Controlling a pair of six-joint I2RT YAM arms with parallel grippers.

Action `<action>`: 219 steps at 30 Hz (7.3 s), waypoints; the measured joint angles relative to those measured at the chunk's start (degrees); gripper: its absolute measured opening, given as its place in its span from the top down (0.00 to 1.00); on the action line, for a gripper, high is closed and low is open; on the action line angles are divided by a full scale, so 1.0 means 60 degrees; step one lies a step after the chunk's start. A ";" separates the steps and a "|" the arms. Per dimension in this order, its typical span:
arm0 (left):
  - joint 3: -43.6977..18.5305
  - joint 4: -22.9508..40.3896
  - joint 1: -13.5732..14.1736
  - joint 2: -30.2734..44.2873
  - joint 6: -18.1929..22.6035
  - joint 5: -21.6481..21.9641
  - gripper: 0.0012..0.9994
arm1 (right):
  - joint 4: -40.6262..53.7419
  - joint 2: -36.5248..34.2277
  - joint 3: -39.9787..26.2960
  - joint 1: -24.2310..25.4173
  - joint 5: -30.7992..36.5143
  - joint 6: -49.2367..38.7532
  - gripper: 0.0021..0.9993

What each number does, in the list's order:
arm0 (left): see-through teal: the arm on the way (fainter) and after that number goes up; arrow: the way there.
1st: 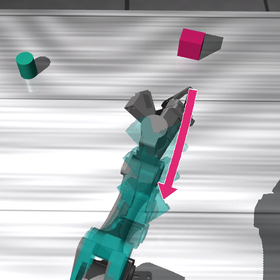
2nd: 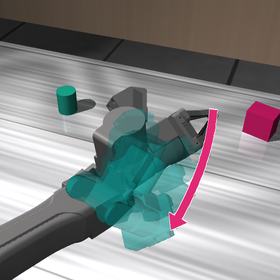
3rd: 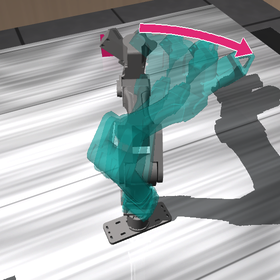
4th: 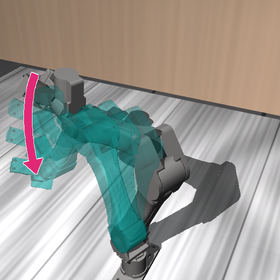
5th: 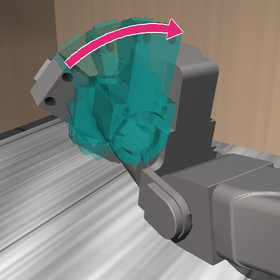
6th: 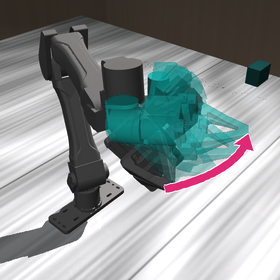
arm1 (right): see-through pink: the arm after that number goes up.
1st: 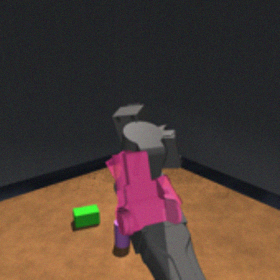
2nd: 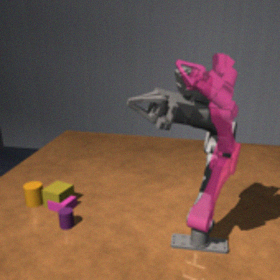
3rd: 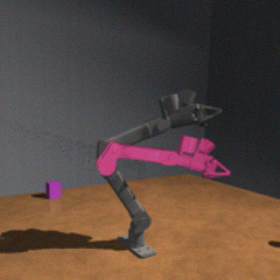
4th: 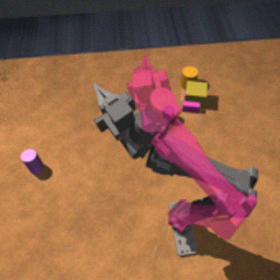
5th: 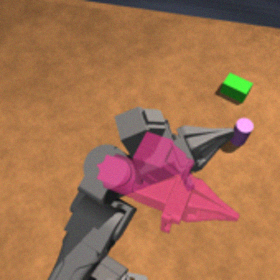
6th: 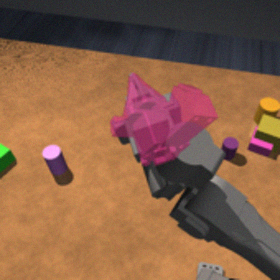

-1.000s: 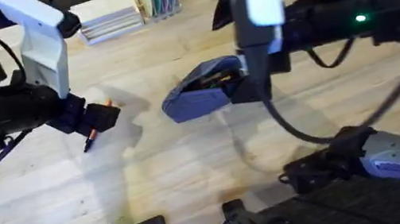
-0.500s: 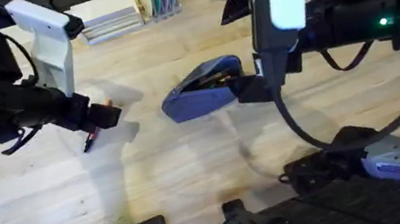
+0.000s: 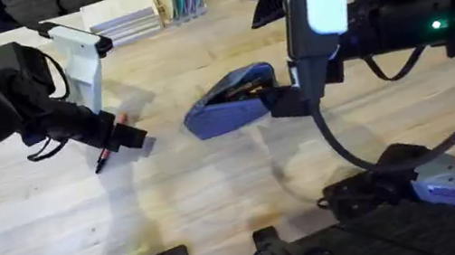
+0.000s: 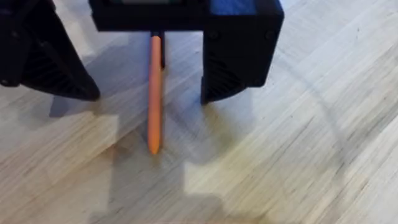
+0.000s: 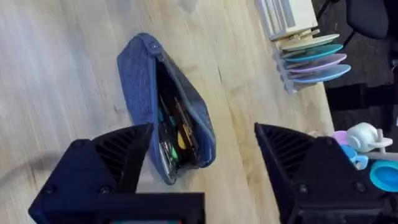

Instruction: Unzip the bag, pick up the pens from the table one at a time and place them inside, then zip the bag closed.

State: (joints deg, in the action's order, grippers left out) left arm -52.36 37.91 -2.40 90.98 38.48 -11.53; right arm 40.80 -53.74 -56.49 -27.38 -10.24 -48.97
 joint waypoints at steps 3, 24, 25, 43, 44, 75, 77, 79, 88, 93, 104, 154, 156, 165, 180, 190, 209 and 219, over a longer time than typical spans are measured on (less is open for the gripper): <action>-0.0007 0.0007 0.0001 0.0000 0.0000 0.0000 0.01 | 0.0014 0.0000 0.0000 0.0000 0.0001 0.0021 0.00; -0.0111 -0.0339 0.0023 0.0015 -0.0250 0.0034 0.96 | 0.0007 0.0353 0.0000 0.0000 0.0004 0.0018 0.00; -0.0193 -0.0320 0.0047 0.0008 -0.0317 0.0082 0.96 | 0.0007 0.0468 0.0000 0.0000 0.0003 0.0018 0.00; -0.1854 -0.0950 0.3023 -0.2160 -0.3052 0.0033 0.96 | 0.1292 0.2535 0.0000 0.0000 0.0001 0.0699 0.00; -0.1856 -0.1148 0.3279 -0.2179 -0.3250 -0.0069 0.96 | 0.1346 0.2655 0.0000 0.0000 0.0001 0.0754 0.00; -0.1857 -0.3906 0.7807 -0.0978 -0.6229 -0.1355 0.96 | 0.1599 0.3362 0.0000 0.0000 0.0001 0.0954 0.00; -0.1857 -0.3885 0.7807 -0.0597 -0.6240 -0.1355 0.96 | 0.1599 0.3362 0.0000 0.0000 0.0001 0.0954 0.00; -0.1857 -0.3744 0.7807 -0.0313 -0.6244 -0.1342 0.96 | 0.1595 0.3359 0.0003 0.0000 0.0001 0.0954 0.00; -0.1857 -0.2063 0.7807 0.0552 -0.6240 -0.0552 0.96 | 0.1595 0.3362 0.0000 0.0000 0.0001 0.0954 0.00; -0.1857 -0.1669 0.7807 0.0785 -0.6240 0.0390 0.96 | 0.1595 0.3359 0.0000 0.0000 0.0001 0.0954 0.00; -0.1868 -0.1728 0.7847 0.0770 -0.6244 0.0750 0.01 | 0.1595 0.3359 0.0001 0.0000 0.0001 0.0954 0.00; -0.1876 0.2415 0.0747 -0.3118 0.1810 -0.2778 0.01 | -0.2011 -0.1422 0.0004 -0.0119 -0.2962 0.5522 0.00; -0.1876 0.2369 0.0747 -0.3121 0.1810 -0.2694 0.01 | -0.2015 -0.1506 0.0004 -0.0216 -0.3011 0.5488 0.00; -0.1876 0.2287 0.0747 -0.3121 0.1810 -0.2608 0.01 | -0.1735 -0.2384 0.0004 -0.0589 -0.3018 0.5054 0.00; -0.1876 0.2189 0.0747 -0.3118 0.1811 -0.2576 0.01 | -0.2018 -0.3639 0.0004 -0.0881 -0.3019 -0.0032 0.00; -0.1876 0.2192 0.0747 -0.3121 0.1810 -0.2575 0.01 | -0.2030 -0.3639 0.0004 -0.0914 -0.3019 -0.0487 0.00; -0.1876 0.4111 0.0747 -0.1089 0.5908 -0.3952 0.01 | -0.2048 -0.3794 0.0004 -0.0991 -0.2684 -0.0776 0.00; -0.1876 0.4608 0.0747 0.0455 0.8782 -0.5028 0.01 | -0.2598 -0.4837 0.0004 -0.0991 -0.2674 -0.0780 0.03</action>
State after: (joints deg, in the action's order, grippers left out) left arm -63.61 65.56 2.09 93.71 91.17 -41.70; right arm 25.21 -82.76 -56.47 -33.32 -26.29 -53.65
